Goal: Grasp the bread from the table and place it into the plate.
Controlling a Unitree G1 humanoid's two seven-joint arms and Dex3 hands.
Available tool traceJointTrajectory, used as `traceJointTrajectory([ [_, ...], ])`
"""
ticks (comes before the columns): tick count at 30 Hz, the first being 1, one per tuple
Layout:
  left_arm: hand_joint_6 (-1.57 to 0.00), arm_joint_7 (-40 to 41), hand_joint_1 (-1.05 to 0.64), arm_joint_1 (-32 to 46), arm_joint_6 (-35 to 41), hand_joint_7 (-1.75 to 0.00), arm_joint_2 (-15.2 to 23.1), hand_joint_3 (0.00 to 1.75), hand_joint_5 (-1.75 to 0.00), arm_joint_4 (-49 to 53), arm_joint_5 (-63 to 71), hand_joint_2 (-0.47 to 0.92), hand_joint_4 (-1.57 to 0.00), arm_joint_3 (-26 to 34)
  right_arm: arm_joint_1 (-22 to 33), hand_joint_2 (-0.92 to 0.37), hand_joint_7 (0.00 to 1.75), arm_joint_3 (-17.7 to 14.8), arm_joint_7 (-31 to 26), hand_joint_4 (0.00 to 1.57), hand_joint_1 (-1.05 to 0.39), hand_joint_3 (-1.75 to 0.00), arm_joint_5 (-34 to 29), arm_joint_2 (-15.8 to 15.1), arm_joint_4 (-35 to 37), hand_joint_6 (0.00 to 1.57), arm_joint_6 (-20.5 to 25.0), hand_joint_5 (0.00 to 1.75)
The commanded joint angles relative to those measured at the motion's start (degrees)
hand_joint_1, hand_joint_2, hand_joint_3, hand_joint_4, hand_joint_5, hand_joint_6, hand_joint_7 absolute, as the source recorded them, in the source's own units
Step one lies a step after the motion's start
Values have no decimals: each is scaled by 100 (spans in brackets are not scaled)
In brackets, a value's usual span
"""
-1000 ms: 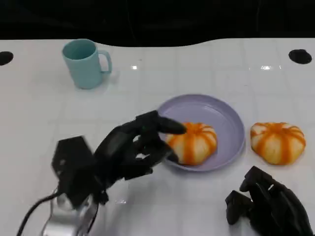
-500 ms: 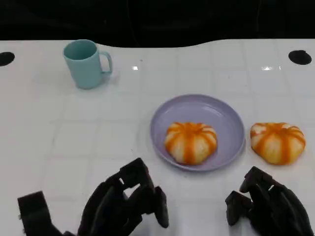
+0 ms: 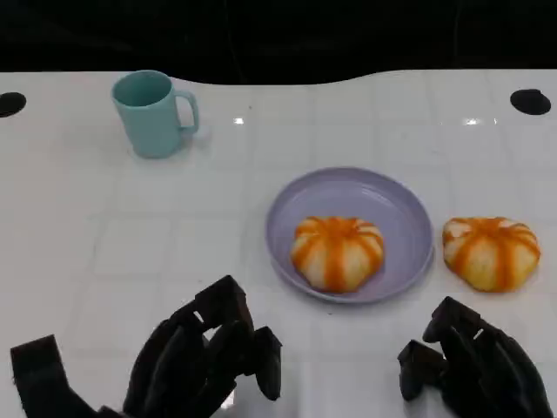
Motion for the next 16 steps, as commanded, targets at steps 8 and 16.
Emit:
traceJointTrajectory([
  [8, -67, -132, -67, -142, 65, -175, 33, 26, -175, 141, -4, 92, -93, 171, -116, -92, 138, -34, 44, 78, -57, -24, 20, -47, 217, 70, -113, 167],
  [16, -70, -180, -68, -187, 43, -172, 27, 24, -175, 205, 21, 92, -93, 232, -126, -92, 140, -22, 43, 78, -54, -26, 23, -29, 243, 70, -149, 166],
])
